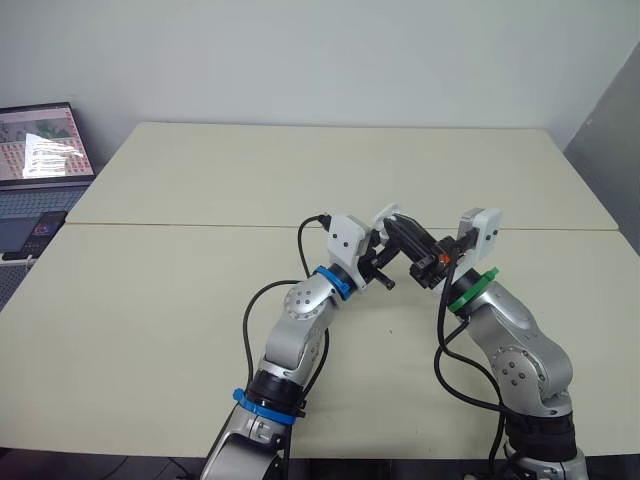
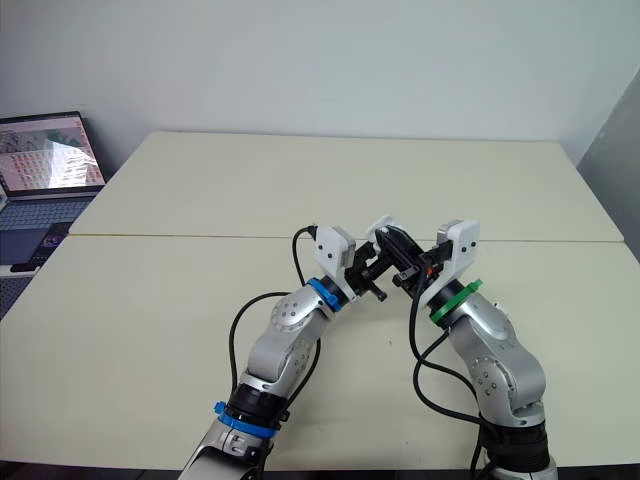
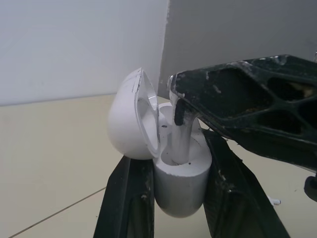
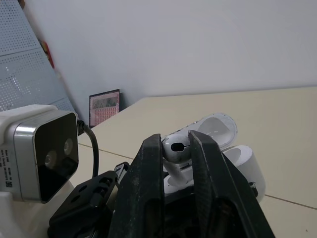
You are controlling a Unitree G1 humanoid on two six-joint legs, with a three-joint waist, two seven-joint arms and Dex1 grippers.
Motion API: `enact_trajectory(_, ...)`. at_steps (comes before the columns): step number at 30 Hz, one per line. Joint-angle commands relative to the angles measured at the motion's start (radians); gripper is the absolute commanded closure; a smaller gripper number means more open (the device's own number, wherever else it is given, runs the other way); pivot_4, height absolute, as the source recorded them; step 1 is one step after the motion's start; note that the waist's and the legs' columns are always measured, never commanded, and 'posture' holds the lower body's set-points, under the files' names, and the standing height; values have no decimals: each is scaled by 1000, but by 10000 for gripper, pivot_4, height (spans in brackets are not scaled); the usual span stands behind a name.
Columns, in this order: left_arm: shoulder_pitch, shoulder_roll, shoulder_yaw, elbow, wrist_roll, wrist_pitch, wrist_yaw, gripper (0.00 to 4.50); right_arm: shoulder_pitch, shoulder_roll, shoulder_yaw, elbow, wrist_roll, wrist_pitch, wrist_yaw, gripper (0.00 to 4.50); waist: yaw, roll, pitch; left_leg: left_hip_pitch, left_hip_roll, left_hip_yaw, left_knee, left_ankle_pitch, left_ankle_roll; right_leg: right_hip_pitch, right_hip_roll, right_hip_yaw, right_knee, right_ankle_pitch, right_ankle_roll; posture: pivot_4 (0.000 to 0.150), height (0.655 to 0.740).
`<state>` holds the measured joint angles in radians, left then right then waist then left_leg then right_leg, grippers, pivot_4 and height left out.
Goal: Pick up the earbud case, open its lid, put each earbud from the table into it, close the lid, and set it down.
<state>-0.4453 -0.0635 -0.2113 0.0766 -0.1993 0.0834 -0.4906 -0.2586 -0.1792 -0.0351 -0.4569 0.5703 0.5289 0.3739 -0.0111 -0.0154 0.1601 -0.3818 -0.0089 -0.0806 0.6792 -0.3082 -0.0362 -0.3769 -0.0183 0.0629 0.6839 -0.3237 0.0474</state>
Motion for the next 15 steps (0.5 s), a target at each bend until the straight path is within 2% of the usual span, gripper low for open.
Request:
enact_trajectory(1,-16,-19,-4,-70,-20,-13,0,36781,7,-8,6,-18,3,9,-9,41199,0,0,0,0,0,0,0,0,0,0,0,0,0,0,0,1500,7400)
enact_trajectory(8,-15,-23,-4,-73,-23,-10,-3,36781,15,-11,0,-19,13,28,-27,41199,0,0,0,0,0,0,0,0,0,0,0,0,0,0,0,1500,7400)
enact_trajectory(15,-15,-24,-5,-71,-22,-8,-5,36781,27,-16,-4,-22,22,31,-23,16103,0,0,0,0,0,0,0,0,0,0,0,0,0,0,0,1500,7400)
